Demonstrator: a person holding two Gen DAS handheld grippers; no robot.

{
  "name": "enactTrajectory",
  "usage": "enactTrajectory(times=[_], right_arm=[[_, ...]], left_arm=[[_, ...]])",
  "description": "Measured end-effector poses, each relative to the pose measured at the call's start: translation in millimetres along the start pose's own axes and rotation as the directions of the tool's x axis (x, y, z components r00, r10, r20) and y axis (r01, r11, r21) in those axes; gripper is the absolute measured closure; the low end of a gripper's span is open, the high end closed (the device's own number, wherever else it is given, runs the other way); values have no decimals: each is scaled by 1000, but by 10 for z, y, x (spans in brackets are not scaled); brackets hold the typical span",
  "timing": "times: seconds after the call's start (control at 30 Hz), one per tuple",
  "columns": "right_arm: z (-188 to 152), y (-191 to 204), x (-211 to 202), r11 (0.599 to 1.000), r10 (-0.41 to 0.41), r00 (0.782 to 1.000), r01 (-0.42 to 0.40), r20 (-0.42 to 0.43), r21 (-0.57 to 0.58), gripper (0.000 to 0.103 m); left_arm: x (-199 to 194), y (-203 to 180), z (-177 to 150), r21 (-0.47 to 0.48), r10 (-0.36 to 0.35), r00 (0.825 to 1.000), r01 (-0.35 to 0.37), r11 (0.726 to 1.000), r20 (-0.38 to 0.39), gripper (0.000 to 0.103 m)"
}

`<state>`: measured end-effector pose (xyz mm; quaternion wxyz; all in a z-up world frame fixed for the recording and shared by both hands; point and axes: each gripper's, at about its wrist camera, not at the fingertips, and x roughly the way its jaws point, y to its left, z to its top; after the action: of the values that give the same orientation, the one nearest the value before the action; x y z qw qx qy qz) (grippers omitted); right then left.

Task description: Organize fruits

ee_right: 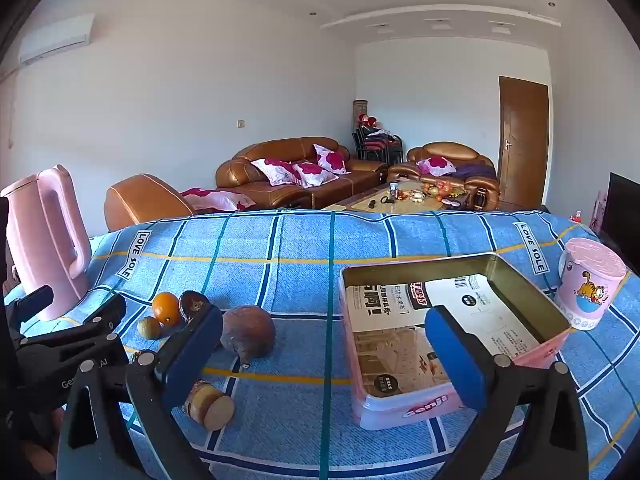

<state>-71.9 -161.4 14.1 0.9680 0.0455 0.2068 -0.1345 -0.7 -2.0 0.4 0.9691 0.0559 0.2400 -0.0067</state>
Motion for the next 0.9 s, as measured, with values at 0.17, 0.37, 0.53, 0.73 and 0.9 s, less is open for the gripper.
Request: enactTrajectory(times=[0.17,0.37,0.53,0.73,0.9], right_arm=[[-5,2,10,1000,-2,1000,2,-4,-1,1],[11,-43,45,1000,-1,1000,1,-10,3,1],[-8,-3,29,1000,-3,1000,3,-9,-5,1],[-9,-11,31,1000,1,1000,-1,-10,-1,1],[-13,4,22,1000,6,1000,-6,-5,-11,1]], left_arm=[[-14,-79,-9,-3,-27,1000,27,1000,-13,0],[-61,-48,-36,-9,-40,999,40,999,-11,0],[-10,12,-51,-14,-46,999,46,999,-17,0],[-19,-6,-56,3,-54,998,54,999,-11,0],[-16,-10,-62,-3,-53,998,53,999,-15,0]])
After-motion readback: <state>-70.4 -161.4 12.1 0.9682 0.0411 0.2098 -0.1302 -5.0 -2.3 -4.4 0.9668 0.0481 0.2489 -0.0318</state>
